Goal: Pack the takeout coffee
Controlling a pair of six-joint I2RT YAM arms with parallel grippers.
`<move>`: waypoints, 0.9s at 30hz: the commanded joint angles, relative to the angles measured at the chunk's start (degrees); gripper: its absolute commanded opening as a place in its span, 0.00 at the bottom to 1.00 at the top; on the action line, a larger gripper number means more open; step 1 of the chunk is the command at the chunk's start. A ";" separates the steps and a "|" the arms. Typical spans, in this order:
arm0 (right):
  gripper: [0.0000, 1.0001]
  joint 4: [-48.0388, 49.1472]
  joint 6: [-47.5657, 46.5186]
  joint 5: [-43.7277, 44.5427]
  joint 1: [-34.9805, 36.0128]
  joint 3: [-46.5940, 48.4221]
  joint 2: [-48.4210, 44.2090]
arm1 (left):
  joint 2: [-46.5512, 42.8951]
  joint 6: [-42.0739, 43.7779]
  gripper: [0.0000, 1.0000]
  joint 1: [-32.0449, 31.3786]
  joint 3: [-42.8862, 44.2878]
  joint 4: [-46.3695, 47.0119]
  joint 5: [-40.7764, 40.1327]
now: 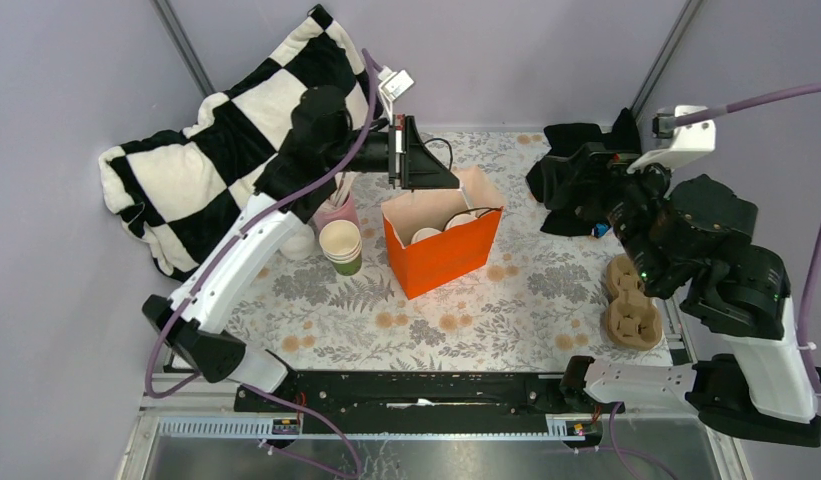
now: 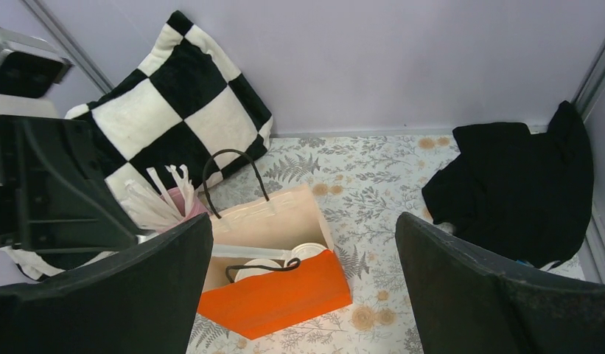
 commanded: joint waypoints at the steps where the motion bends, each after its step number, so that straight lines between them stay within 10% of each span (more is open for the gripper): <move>1: 1.00 0.30 1.15 3.46 -0.12 -0.14 -1.22 | 2.01 2.73 0.00 -0.70 2.62 2.94 -1.22; 18: 1.00 -0.94 1.02 3.93 -0.11 -0.35 -1.65 | 6.41 5.97 0.00 -1.99 0.22 2.64 -3.35; 21: 1.00 -0.42 1.02 3.38 -0.15 -0.93 -1.70 | 4.09 14.08 0.09 -2.02 -1.19 -8.08 -9.07; 27: 1.00 1.25 0.40 1.86 -0.18 -1.71 -1.27 | -7.05 26.31 0.62 -1.16 -7.65 -25.92 -30.72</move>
